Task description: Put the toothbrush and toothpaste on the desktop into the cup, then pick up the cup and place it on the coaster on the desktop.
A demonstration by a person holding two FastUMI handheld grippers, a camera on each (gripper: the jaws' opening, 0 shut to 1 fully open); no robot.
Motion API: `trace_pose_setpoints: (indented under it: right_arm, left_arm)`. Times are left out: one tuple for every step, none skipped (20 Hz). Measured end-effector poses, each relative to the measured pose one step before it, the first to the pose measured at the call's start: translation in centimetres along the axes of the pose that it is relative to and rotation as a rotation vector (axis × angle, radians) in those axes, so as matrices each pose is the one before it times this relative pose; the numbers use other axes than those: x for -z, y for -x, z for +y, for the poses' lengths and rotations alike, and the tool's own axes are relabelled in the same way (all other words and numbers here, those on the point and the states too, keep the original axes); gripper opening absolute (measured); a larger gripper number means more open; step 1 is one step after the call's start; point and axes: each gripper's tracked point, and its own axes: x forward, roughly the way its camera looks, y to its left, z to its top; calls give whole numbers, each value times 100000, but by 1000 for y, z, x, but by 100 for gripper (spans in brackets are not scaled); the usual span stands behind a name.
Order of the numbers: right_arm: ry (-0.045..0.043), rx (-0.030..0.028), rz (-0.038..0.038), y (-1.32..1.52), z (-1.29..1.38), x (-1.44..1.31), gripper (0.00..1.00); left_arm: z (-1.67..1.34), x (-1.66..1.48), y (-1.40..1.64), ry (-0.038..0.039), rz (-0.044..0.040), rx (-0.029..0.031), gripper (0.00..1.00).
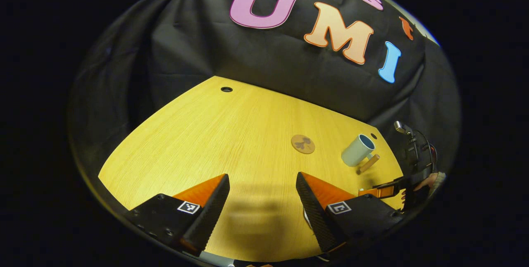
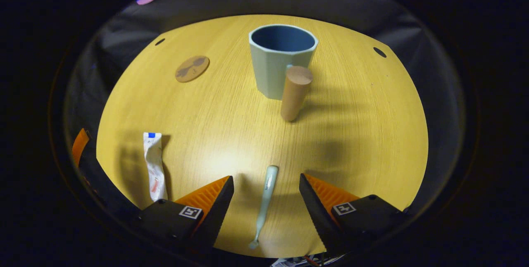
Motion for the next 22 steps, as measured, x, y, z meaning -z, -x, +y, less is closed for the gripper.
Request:
trace_pose_setpoints:
  right_arm:
    - [363,368,2234,-292,-80,328,94]
    - [25,300,1767,-296,-26,234,94]
    - [88,158,975,-171,27,9,88]
    - [97,-1,923,-261,0,-17,84]
    - [-43,-186,899,-126,2,-26,87]
    - [-193,-162,1049,-158,54,99,84]
    - [-248,-21,780,184,-63,22,84]
    - [-183,97,-75,-167,-40,-218,87]
    - [-525,157,695,-120,-27,-6,80]
    - [-962,388,1788,247,-33,137,72]
    - [-1047,257,1221,-183,-29,52,68]
    - [-1142,130,785,44,-62,0,59]
    - [-625,128,346,1,48,-95,57]
    - [-46,-116,-111,30,-43,-13,43]
    - [-179,-252,-187,-24,-23,-78,37]
    - [-220,56,-183,-31,-38,85,26]
    - [-489,-46,-135,-33,41,-55,23]
    - [364,20,445,96,25,160,17]
    - [412,-111,959,-112,-55,43,15]
    - [871,-360,-101,85,-27,-44,13]
    - [72,-167,284,-35,34,11,13]
    - [802,-354,-925,73,32,-63,12]
  left_arm:
    - [252,231,9,122,558,-323,95]
    - [153,144,1,-238,298,-419,96]
    - [242,84,-100,-445,174,-527,96]
    - [297,-33,-8,-614,227,-548,95]
    - [247,-19,-58,-685,286,-419,95]
    - [100,-17,5,-711,203,-135,96]
    - [35,6,-49,-623,276,54,95]
    - [-69,5,-68,-612,313,155,95]
    - [-11,-66,-112,-557,376,236,95]
    - [-88,79,-52,-540,366,318,95]
    - [-188,57,-198,-478,307,347,96]
    - [-93,65,-197,-451,442,332,95]
    - [-188,-83,-33,-268,485,326,96]
    - [-308,46,-114,-122,251,571,95]
    - [-373,90,-30,-34,493,1042,95]
    - [-452,186,-165,-142,717,1362,95]
    - [-433,149,-91,-360,868,1303,95]
    - [-487,330,-203,-658,1081,1114,95]
    - [-486,352,-193,-852,1439,1109,95]
    - [-537,494,-179,-799,1861,1444,96]
    - [-682,463,-151,-707,2229,1906,96]
    - [-595,520,-156,-547,2316,1927,95]
